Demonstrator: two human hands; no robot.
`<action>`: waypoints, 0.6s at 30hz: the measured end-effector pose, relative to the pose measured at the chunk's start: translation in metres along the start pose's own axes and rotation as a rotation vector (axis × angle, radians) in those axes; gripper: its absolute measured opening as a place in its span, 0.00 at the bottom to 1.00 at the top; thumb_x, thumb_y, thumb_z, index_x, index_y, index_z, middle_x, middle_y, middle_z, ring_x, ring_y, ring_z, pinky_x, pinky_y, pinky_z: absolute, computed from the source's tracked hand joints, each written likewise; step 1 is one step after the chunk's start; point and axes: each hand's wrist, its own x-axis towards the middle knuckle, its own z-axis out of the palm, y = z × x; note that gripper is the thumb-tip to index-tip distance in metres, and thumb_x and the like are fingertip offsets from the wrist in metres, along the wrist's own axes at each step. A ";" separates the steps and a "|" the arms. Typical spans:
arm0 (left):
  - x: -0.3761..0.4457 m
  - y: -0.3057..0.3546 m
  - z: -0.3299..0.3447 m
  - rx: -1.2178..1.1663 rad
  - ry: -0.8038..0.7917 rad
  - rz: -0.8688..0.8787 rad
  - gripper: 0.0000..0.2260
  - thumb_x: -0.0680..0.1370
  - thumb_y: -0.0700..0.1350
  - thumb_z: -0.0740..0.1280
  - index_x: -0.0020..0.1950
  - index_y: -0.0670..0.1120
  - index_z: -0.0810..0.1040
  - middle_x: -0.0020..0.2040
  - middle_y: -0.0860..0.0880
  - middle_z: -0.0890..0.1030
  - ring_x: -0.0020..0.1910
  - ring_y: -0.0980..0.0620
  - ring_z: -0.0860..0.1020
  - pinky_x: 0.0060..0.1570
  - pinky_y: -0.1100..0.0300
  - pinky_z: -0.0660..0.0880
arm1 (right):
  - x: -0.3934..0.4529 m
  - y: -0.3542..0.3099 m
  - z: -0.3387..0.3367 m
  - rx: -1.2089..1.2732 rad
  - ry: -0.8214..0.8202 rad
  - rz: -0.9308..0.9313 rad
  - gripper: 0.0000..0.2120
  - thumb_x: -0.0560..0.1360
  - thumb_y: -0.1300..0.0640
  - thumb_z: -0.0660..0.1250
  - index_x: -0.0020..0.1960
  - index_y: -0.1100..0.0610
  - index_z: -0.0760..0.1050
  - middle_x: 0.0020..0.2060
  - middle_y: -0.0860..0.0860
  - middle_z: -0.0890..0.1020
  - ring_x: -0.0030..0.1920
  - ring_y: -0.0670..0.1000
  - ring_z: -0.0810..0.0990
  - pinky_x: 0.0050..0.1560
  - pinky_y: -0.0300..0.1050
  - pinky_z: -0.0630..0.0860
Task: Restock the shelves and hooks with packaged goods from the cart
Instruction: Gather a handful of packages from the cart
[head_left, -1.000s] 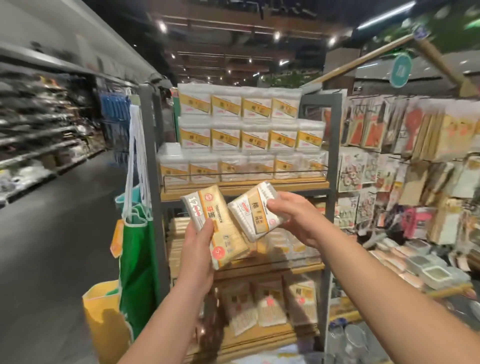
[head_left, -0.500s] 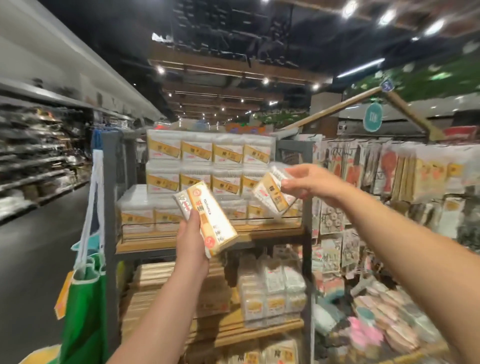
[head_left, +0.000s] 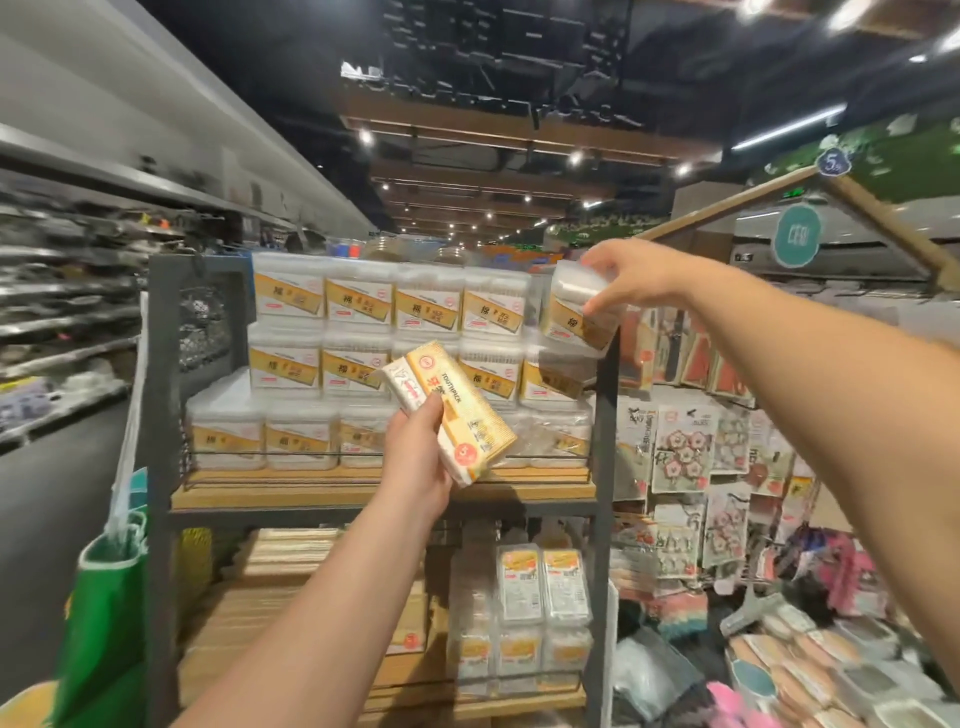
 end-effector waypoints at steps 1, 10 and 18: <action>0.002 -0.001 0.001 0.009 0.000 0.006 0.11 0.82 0.43 0.62 0.64 0.45 0.73 0.55 0.45 0.83 0.51 0.45 0.83 0.58 0.40 0.77 | 0.005 0.003 -0.001 0.003 -0.011 -0.007 0.32 0.71 0.51 0.75 0.71 0.54 0.69 0.62 0.49 0.75 0.59 0.50 0.73 0.58 0.47 0.69; 0.012 -0.009 0.014 0.058 0.011 0.036 0.09 0.82 0.44 0.62 0.62 0.46 0.73 0.54 0.45 0.83 0.51 0.46 0.82 0.57 0.42 0.77 | 0.034 0.016 0.002 -0.024 -0.055 -0.065 0.32 0.70 0.49 0.76 0.71 0.53 0.70 0.66 0.48 0.75 0.67 0.53 0.72 0.64 0.49 0.67; 0.013 -0.016 0.023 0.091 0.006 0.046 0.08 0.83 0.44 0.61 0.61 0.47 0.73 0.55 0.45 0.83 0.52 0.45 0.82 0.56 0.41 0.77 | 0.049 0.017 0.005 -0.039 -0.055 -0.078 0.31 0.73 0.50 0.73 0.72 0.55 0.68 0.68 0.51 0.74 0.68 0.53 0.71 0.68 0.51 0.66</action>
